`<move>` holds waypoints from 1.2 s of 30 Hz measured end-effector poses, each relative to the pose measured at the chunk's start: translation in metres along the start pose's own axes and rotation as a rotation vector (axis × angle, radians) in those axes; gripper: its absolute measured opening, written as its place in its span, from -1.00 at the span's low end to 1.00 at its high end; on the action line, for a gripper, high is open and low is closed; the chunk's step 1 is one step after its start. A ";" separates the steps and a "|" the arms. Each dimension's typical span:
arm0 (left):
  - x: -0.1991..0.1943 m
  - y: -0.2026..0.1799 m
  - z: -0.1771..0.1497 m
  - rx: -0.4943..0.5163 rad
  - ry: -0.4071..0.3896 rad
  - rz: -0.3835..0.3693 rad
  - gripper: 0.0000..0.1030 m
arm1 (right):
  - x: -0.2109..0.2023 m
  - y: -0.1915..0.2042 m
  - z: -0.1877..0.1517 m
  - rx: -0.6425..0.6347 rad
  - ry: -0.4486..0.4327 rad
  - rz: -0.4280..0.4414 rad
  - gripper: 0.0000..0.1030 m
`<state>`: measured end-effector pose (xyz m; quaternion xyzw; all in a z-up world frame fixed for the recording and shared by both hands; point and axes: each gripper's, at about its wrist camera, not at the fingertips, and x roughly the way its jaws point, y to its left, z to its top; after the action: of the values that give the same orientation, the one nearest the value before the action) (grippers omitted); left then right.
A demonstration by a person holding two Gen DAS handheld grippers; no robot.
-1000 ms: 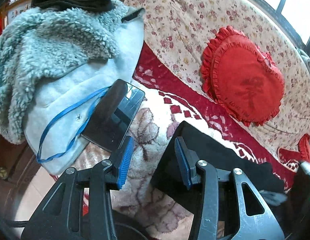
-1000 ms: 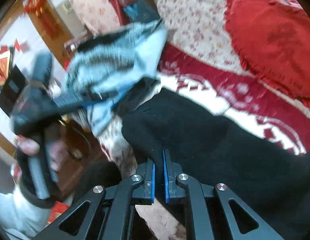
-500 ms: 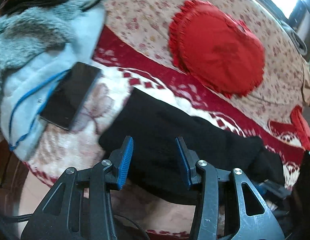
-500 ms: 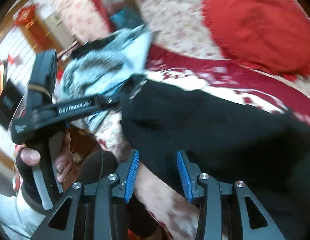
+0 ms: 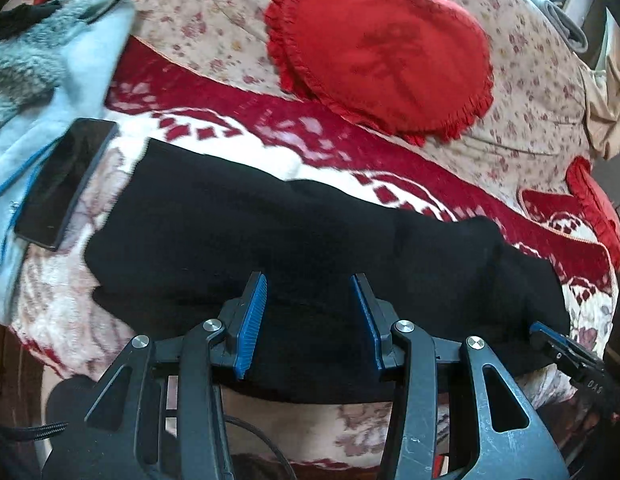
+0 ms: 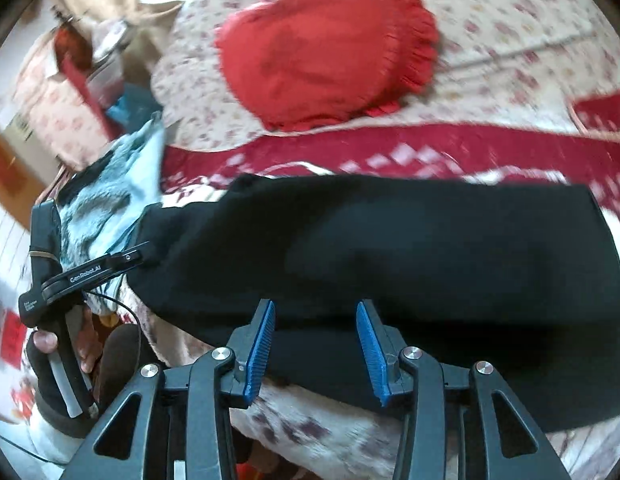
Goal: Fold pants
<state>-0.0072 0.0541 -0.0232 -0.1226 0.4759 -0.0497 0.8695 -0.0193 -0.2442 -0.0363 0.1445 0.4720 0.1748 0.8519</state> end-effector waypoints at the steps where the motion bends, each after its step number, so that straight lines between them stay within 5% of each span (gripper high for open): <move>1: 0.002 -0.004 0.000 0.002 0.005 -0.005 -0.18 | -0.002 -0.002 -0.001 0.001 -0.009 -0.003 -0.21; 9: 0.009 -0.029 -0.012 0.069 0.031 -0.022 -0.18 | -0.008 -0.025 -0.020 0.058 0.012 0.000 -0.17; 17: 0.018 -0.033 -0.011 0.065 0.054 -0.030 -0.18 | -0.035 -0.095 -0.024 0.324 -0.141 -0.023 -0.07; 21: 0.021 -0.034 -0.013 0.061 0.063 -0.026 -0.18 | -0.033 -0.121 -0.022 0.473 -0.220 0.065 -0.07; 22: 0.021 -0.034 -0.013 0.063 0.064 -0.027 -0.18 | -0.032 -0.128 -0.022 0.509 -0.245 0.087 -0.12; 24: 0.019 -0.034 -0.014 0.065 0.064 -0.028 -0.18 | -0.030 -0.134 -0.019 0.543 -0.263 0.074 -0.71; 25: 0.018 -0.033 -0.013 0.065 0.063 -0.028 -0.18 | -0.031 -0.135 -0.018 0.541 -0.269 0.063 -0.83; 32: 0.006 -0.026 -0.012 0.054 0.044 -0.029 -0.18 | -0.093 -0.115 -0.025 0.398 -0.319 0.011 -0.91; 36: 0.009 -0.024 -0.016 0.049 0.054 -0.028 -0.18 | -0.111 -0.124 -0.053 0.396 -0.267 -0.070 -0.91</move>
<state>-0.0148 0.0267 -0.0325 -0.1065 0.4959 -0.0769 0.8584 -0.0991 -0.3995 -0.0307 0.3142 0.3849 0.0287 0.8673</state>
